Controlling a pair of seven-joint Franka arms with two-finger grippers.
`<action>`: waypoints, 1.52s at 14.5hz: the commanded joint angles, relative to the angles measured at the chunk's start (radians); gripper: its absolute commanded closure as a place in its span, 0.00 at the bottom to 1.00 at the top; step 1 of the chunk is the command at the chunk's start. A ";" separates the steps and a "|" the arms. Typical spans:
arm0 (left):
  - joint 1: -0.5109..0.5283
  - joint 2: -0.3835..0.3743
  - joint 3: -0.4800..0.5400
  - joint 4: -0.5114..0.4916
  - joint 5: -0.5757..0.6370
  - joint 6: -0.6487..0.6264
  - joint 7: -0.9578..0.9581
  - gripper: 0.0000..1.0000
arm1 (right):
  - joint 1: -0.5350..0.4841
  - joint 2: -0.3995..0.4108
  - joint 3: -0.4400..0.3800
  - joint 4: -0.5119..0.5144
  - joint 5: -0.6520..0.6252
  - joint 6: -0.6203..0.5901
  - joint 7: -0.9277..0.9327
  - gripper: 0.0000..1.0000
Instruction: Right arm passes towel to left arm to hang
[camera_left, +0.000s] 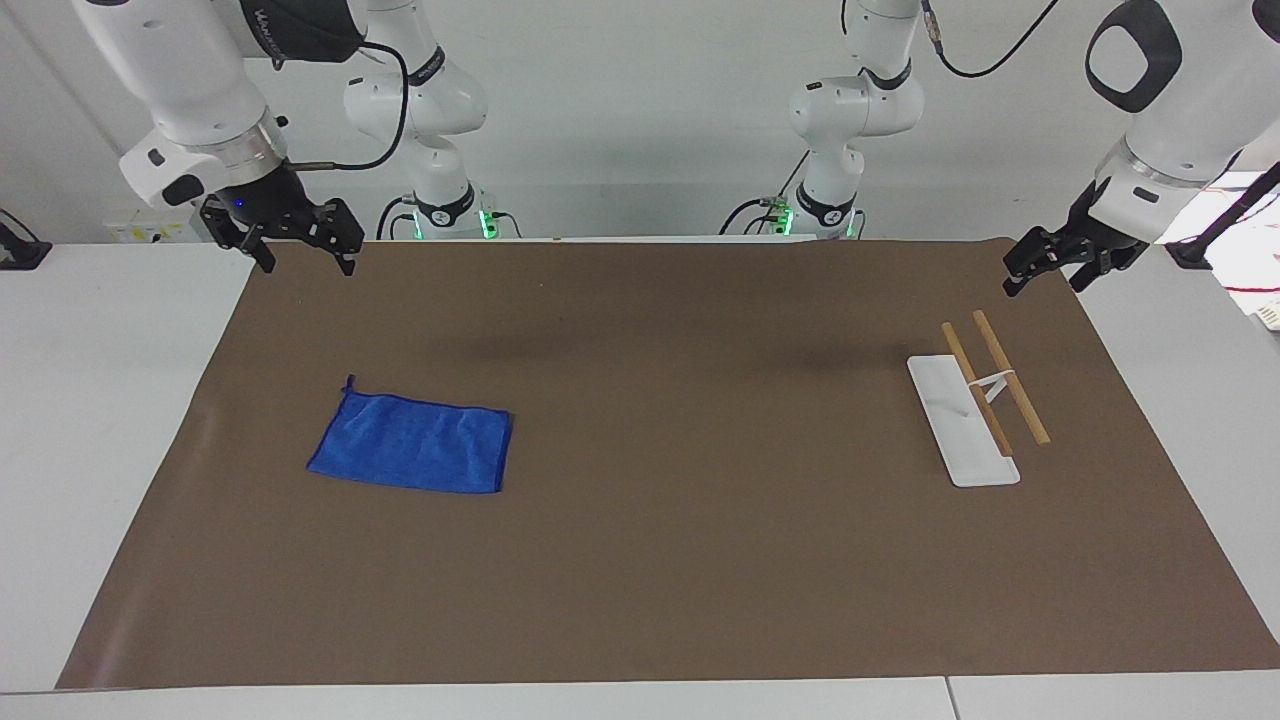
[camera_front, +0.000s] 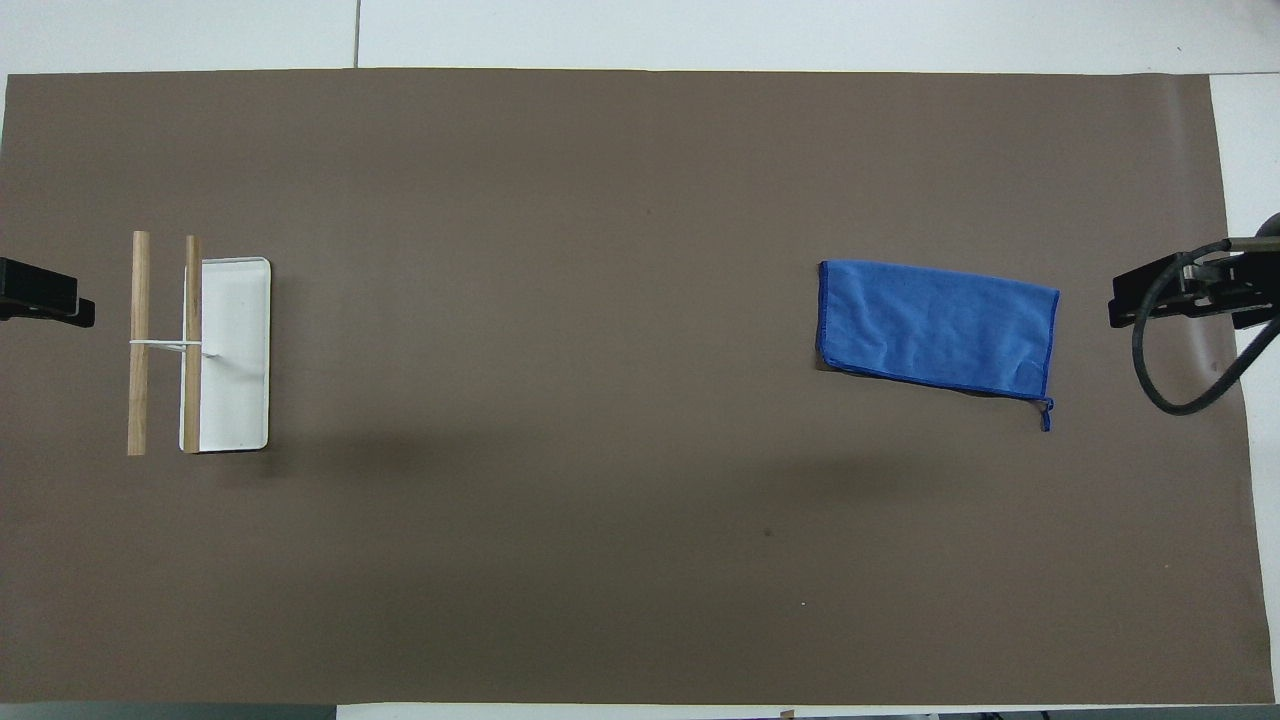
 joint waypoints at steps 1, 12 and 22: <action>-0.001 -0.022 0.000 -0.023 -0.002 0.016 0.002 0.00 | -0.001 -0.014 0.002 -0.009 -0.016 -0.004 -0.010 0.00; -0.003 -0.022 0.000 -0.023 -0.002 0.016 0.002 0.00 | -0.008 -0.017 -0.003 -0.015 -0.010 -0.004 -0.007 0.00; -0.003 -0.022 0.000 -0.023 -0.002 0.017 0.002 0.00 | -0.004 -0.066 -0.003 -0.128 -0.004 0.081 -0.001 0.00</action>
